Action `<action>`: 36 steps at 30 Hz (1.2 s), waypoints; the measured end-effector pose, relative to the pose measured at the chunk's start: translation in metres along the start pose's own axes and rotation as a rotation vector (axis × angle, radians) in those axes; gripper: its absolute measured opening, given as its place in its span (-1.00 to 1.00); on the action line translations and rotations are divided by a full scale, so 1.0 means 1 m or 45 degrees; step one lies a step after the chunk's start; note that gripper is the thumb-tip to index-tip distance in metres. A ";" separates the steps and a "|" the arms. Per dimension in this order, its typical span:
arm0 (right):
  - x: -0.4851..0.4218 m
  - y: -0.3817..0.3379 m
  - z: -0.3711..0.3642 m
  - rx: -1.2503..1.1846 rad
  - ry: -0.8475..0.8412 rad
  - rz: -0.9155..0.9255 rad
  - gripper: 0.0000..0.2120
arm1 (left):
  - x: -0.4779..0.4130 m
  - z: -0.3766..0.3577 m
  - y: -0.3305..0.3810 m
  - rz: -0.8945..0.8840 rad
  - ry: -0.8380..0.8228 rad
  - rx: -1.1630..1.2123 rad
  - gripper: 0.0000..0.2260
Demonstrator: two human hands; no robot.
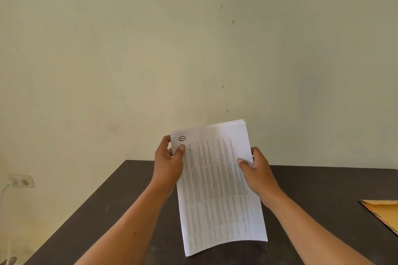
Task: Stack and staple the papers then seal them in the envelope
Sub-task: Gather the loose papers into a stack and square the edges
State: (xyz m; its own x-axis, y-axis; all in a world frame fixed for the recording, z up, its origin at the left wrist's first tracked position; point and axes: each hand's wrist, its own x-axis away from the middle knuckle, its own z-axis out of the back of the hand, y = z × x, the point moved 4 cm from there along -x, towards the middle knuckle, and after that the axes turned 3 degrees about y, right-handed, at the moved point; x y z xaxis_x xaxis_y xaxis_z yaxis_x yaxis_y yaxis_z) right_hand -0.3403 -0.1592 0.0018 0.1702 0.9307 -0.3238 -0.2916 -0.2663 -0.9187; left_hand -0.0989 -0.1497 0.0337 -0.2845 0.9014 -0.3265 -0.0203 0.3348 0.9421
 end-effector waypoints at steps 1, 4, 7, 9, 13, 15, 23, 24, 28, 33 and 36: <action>0.000 -0.002 -0.001 0.001 0.017 0.011 -0.87 | 0.000 -0.001 0.000 -0.022 0.013 -0.023 -0.89; 0.002 -0.005 -0.004 -0.048 0.083 0.040 -0.88 | 0.001 -0.006 0.000 -0.136 0.056 -0.139 -0.91; 0.008 0.005 -0.013 -0.082 0.067 0.012 -0.82 | 0.007 -0.010 -0.006 -0.182 0.099 -0.267 -0.90; 0.013 0.016 -0.017 -0.089 0.070 -0.021 -0.81 | 0.016 -0.012 -0.014 -0.165 0.105 -0.329 -0.88; 0.016 0.021 -0.019 -0.063 0.089 -0.036 -0.81 | 0.027 -0.014 -0.023 -0.135 0.117 -0.381 -0.89; 0.012 0.015 -0.018 -0.046 0.094 -0.020 -0.81 | 0.024 -0.015 -0.021 -0.133 0.133 -0.383 -0.88; 0.021 0.031 -0.023 0.032 0.030 -0.097 -0.66 | 0.029 -0.016 -0.045 -0.050 0.003 -0.506 -0.91; 0.021 0.031 -0.023 0.041 0.024 -0.096 -0.66 | 0.030 -0.015 -0.048 -0.038 -0.009 -0.516 -0.90; 0.017 0.026 -0.018 0.083 0.020 -0.090 -0.69 | 0.033 -0.011 -0.051 -0.002 0.003 -0.505 -0.83; 0.016 0.020 -0.005 0.126 0.050 -0.082 -0.72 | 0.031 -0.006 -0.044 -0.015 0.060 -0.492 -0.63; 0.017 0.021 0.000 0.133 0.057 -0.088 -0.68 | 0.029 -0.006 -0.047 -0.032 0.045 -0.569 -0.75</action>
State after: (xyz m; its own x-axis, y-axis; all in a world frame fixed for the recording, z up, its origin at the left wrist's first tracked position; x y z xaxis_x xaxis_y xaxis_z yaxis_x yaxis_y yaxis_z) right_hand -0.3435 -0.1492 -0.0228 0.2344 0.9331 -0.2726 -0.3741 -0.1722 -0.9113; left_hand -0.1123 -0.1412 -0.0194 -0.3109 0.8820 -0.3541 -0.4377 0.1978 0.8771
